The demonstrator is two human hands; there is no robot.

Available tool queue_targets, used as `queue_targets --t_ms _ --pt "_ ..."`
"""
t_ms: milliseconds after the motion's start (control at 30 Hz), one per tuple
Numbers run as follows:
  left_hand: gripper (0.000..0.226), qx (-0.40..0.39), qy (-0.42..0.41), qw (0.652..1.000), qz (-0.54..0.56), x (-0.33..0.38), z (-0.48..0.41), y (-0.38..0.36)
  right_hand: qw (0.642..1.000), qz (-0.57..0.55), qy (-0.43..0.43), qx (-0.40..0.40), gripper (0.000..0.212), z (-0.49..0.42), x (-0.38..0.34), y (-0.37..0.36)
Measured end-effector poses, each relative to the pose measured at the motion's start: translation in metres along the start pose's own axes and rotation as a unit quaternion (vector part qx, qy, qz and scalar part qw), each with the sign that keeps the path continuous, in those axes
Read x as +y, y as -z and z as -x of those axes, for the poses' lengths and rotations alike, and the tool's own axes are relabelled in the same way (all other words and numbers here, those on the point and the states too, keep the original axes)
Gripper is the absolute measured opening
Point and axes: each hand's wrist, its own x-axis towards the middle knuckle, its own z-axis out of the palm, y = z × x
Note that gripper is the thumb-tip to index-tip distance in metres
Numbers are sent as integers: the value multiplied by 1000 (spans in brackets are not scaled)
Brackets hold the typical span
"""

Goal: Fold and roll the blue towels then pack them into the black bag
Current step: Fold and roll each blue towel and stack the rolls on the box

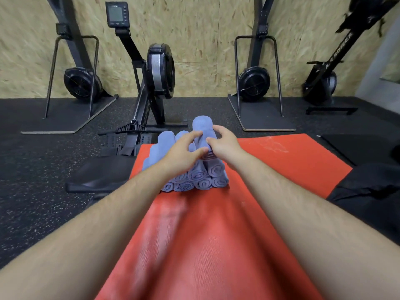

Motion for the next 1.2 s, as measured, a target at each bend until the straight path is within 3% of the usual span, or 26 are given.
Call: queue_targets --t_ms 167,300,400,500,600,667,833,1000,1133,1200 --pt "61 -51 31 994 -87 -24 -22 -8 998 55 -28 -14 49 -30 30 -20" --pt "19 -54 -2 985 -161 -46 -27 -18 984 157 -70 -47 53 -36 54 -36" --pt "20 -50 -24 983 -177 -48 -27 -19 971 216 -79 -63 64 -37 56 -35" --pt "20 -43 -51 982 -175 -42 -16 -14 962 267 -36 -35 55 -16 41 -22" --pt "40 -13 -50 985 -167 -36 9 -5 943 327 55 6 42 24 27 -19" --pt "37 16 -53 985 -166 -31 34 3 926 361 111 13 39 54 19 -28" --pt "38 76 -77 946 -305 -51 116 32 864 443 237 12 37 118 5 -83" --pt "41 81 -16 942 -326 -108 194 74 842 449 298 -34 33 163 -12 -170" --pt "15 98 75 950 -285 -139 240 96 853 414 311 -66 20 190 -24 -245" --pt "19 77 105 950 -282 -160 258 109 853 413 307 -93 19 202 -28 -279"
